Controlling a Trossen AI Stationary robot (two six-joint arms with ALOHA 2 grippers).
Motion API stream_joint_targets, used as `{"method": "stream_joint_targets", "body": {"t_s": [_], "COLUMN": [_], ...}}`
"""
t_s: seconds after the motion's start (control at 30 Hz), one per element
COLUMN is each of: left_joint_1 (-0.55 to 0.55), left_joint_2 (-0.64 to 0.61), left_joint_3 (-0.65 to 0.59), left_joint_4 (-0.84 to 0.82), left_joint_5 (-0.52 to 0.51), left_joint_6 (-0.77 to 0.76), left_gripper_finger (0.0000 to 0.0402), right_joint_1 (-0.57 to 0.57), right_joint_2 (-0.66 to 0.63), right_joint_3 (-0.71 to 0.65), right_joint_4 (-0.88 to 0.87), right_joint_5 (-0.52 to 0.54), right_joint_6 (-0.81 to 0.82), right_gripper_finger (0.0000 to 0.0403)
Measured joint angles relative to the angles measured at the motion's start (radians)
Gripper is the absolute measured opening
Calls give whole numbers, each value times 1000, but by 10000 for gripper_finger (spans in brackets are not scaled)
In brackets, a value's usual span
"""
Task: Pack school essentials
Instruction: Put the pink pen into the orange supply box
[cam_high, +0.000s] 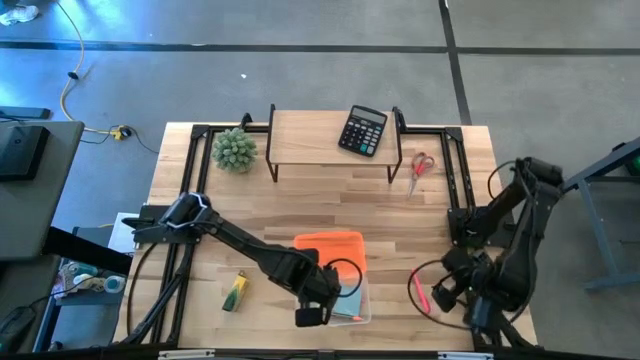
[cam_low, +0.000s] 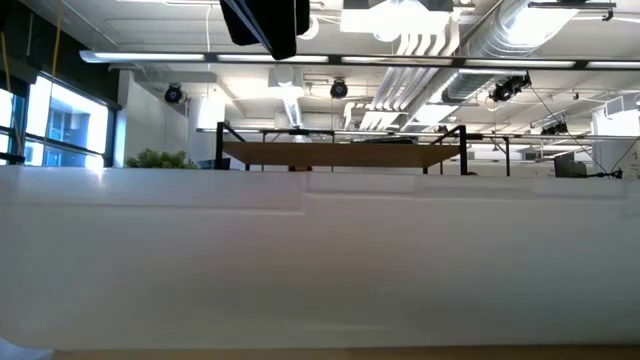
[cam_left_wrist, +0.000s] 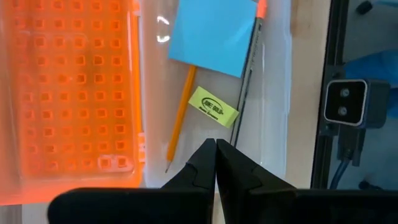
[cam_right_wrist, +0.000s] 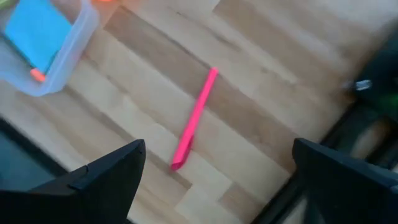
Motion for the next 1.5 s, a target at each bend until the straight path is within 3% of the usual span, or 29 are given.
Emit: {"method": "stream_joint_targets", "body": {"t_s": [0.2, 0.37, 0.53, 0.9, 1.2, 1.5], "left_joint_1": [14, 20, 24, 42, 45, 27], "left_joint_2": [0, 0, 0, 0, 0, -81], "left_joint_3": [0, 0, 0, 0, 10, 19], "left_joint_4": [0, 0, 0, 0, -6, -2], "left_joint_5": [2, 2, 2, -1, 15, 13], "left_joint_6": [-17, -18, -16, -14, -52, -60], "left_gripper_finger": [1, 1, 0, 0, 1, 0], "right_joint_1": [-2, -3, -20, -73, -99, -99], "right_joint_2": [-147, -150, -88, 75, 198, 277], "right_joint_3": [-194, -237, -221, -220, -219, -222], "right_joint_4": [219, 323, 337, 473, 532, 566], "right_joint_5": [-32, -66, -120, -171, -218, -245], "right_joint_6": [61, 116, 132, 135, 135, 157], "right_gripper_finger": [397, 397, 391, 318, 288, 254]}}
